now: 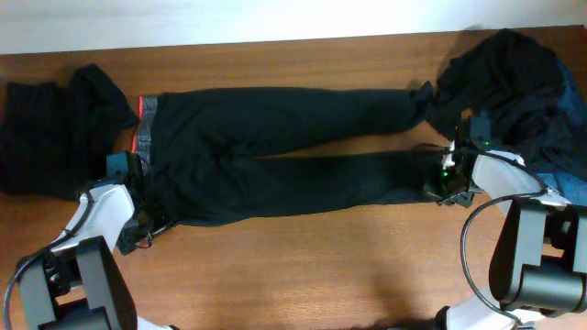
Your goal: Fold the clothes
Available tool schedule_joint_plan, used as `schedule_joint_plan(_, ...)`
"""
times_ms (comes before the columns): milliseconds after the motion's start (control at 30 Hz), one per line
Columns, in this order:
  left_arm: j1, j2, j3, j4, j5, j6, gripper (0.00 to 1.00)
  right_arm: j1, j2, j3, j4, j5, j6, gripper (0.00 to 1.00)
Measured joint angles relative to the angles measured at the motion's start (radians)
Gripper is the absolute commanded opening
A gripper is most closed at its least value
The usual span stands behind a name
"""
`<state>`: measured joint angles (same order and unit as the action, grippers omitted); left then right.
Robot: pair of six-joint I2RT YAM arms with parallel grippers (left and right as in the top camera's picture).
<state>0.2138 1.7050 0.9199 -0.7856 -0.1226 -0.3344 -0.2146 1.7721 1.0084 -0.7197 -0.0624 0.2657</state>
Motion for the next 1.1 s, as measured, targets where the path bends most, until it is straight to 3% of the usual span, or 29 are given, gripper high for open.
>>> schedule_joint_plan(400,0.0,0.0,0.002,-0.029,-0.027,0.0,0.87,-0.112,0.0,-0.001,-0.058,0.055,0.094,0.04)
schedule_joint_plan(933,0.0,-0.015,-0.016,-0.056,-0.094,-0.003,0.87,-0.169,0.0,-0.001,0.007,-0.039,0.038,0.04)
schedule_joint_plan(967,0.0,-0.015,-0.016,-0.056,-0.093,-0.003,0.87,-0.169,0.0,-0.001,0.01,-0.052,0.026,0.04)
schedule_joint_plan(1033,0.0,-0.016,-0.018,-0.055,-0.091,-0.003,0.99,-0.169,0.0,0.0,0.011,-0.076,0.012,0.04)
schedule_joint_plan(1100,0.003,-0.021,-0.02,-0.058,-0.094,-0.006,0.99,-0.169,0.0,0.005,0.009,-0.096,-0.002,0.04)
